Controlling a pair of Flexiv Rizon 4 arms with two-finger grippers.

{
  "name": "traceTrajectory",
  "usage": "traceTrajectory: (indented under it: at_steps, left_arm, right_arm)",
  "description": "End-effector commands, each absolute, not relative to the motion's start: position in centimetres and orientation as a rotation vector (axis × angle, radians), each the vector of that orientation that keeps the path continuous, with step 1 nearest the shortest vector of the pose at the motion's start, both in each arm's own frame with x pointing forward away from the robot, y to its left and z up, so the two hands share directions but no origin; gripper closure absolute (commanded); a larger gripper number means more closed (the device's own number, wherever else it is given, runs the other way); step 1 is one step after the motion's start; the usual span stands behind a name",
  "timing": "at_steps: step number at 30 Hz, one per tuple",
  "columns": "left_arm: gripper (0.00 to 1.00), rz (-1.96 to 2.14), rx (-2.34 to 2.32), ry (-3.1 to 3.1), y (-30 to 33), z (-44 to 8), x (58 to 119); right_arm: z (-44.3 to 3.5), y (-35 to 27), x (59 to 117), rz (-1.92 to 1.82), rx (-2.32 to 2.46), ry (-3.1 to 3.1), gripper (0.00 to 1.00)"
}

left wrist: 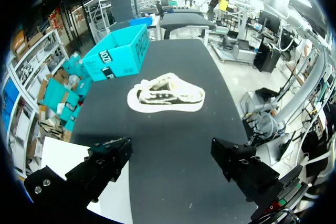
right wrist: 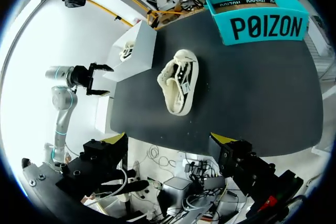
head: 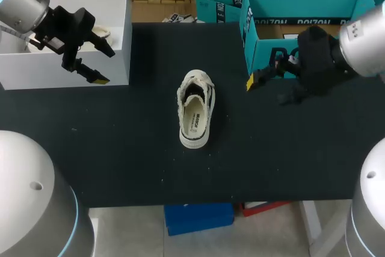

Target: Take the shoe out of the shoebox, open the shoe tongue, remove and reinsert the insole, then place the shoe into the shoebox

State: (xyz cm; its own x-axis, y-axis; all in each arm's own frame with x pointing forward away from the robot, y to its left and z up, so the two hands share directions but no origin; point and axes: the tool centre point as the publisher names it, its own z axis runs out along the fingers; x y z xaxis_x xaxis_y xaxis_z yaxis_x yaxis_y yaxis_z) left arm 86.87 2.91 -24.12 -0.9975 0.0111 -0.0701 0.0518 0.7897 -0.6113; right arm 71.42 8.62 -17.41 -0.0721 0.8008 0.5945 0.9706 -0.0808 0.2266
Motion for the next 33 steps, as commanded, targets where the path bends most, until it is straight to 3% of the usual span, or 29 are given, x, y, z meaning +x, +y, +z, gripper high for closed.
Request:
traceTrajectory:
  at_steps: [1, 19, 24, 33]
  left_arm:
    - [0.00, -0.996, 0.051, 2.907, 2.9, -24.2, 86.7]
    - [0.00, -0.996, 0.051, 2.907, 2.9, -24.2, 86.7]
    - [0.00, -0.996, 0.051, 2.907, 2.9, -24.2, 86.7]
    - [0.00, -0.996, 0.051, 2.907, 2.9, -24.2, 86.7]
  right_arm:
    - [-16.8, 10.2, 77.3, -0.703, -2.017, -1.986, 0.00]
    - [-16.2, 10.4, 78.6, -0.800, -2.007, -2.023, 0.00]
    - [-17.0, 11.4, 80.4, -0.514, -1.962, -2.170, 0.00]
    - [-19.2, 12.8, 82.5, -0.344, -2.003, -2.192, 0.00]
